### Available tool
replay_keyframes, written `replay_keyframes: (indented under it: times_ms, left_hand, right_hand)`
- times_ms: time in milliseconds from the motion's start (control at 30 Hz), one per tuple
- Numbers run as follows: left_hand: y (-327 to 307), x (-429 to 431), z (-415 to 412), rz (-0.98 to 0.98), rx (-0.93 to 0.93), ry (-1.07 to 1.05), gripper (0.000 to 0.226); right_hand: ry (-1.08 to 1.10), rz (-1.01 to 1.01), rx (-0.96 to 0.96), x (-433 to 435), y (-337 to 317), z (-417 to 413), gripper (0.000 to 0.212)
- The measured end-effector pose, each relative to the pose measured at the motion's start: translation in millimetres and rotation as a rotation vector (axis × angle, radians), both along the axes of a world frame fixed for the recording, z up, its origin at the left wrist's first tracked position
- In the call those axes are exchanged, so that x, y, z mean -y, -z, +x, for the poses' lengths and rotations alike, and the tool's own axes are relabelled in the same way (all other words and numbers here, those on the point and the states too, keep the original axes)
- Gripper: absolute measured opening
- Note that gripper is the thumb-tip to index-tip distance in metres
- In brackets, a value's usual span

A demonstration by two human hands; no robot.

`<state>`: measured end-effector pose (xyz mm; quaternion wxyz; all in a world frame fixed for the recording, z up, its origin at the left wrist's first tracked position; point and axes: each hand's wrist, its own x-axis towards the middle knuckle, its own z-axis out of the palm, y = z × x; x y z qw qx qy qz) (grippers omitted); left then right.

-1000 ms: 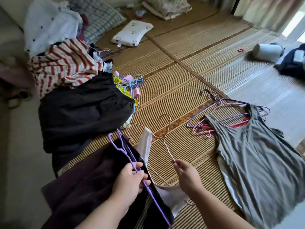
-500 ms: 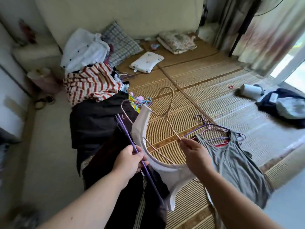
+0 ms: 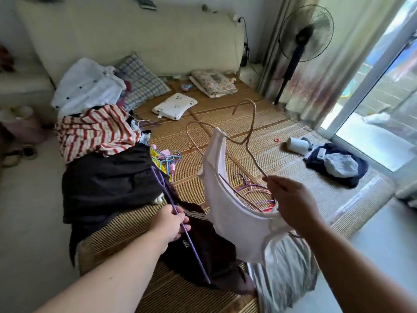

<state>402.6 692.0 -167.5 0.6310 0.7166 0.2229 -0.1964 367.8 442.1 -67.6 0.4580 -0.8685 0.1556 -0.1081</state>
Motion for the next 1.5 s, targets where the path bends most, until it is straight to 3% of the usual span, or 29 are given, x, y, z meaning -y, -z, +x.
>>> replay_keyframes:
  times_ms: [267,500,633,700,800,900,967,1033,1133,1200,1367,1433,1500]
  left_hand:
    - [54.7,-46.6,-26.3,0.106,-0.249,-0.140,0.009]
    - [58.7,-79.1,-43.5,0.063,-0.379,0.029,0.050]
    - [12.5,-60.8,-11.3,0.042,-0.196,0.093,0.040]
    - [-19.9,-46.3,10.7,0.097,0.006,0.142,0.025]
    - [-80.8,-23.4,36.0,0.273,0.371,0.191,0.028]
    - [-137.1,-5.6,42.9,0.406,0.655,0.236,0.014]
    - [-164.2,8.3,40.1,0.279,0.637,0.316,0.017]
    - [-183.0,24.3,35.7,-0.002,0.467,0.364,0.023]
    - [-200.2,53.3,34.9,-0.251,0.303,0.249,0.006]
    - [-206.0,69.4,39.0,-0.378,0.260,0.160,0.014]
    - [-214.5,112.9,63.3,-0.429,0.289,0.005,0.026]
    - [-214.0,134.9,76.0,-0.415,0.308,-0.063,0.026]
    - [-212.6,157.9,87.1,-0.396,0.325,-0.121,0.025]
  right_hand:
    - [-0.015,0.081,-0.051,-15.0,33.2,6.1,0.015]
    - [-0.037,0.070,-0.091,-26.2,41.6,10.6,0.015]
    - [-0.095,0.035,-0.077,-33.2,26.5,9.4,0.017]
    - [-0.119,-0.016,-0.086,-34.6,18.1,7.8,0.015]
    - [-0.159,-0.052,-0.083,-31.5,-1.8,4.3,0.014]
    - [-0.223,-0.134,-0.104,-24.6,-27.3,4.5,0.010]
    - [-0.272,-0.183,-0.119,-17.1,-46.5,6.1,0.007]
    - [-0.343,-0.187,-0.112,-12.2,-62.7,11.7,0.008]
    - [-0.443,-0.188,-0.093,-3.1,-83.6,20.3,0.009]
    - [-0.514,-0.117,-0.122,5.1,-89.9,25.9,0.013]
    - [-0.476,0.307,-0.074,66.3,-94.9,40.9,0.020]
    - [-0.496,0.343,-0.083,104.6,-89.0,51.2,0.021]
    - [-0.566,0.222,-0.122,139.7,-78.6,65.4,0.020]
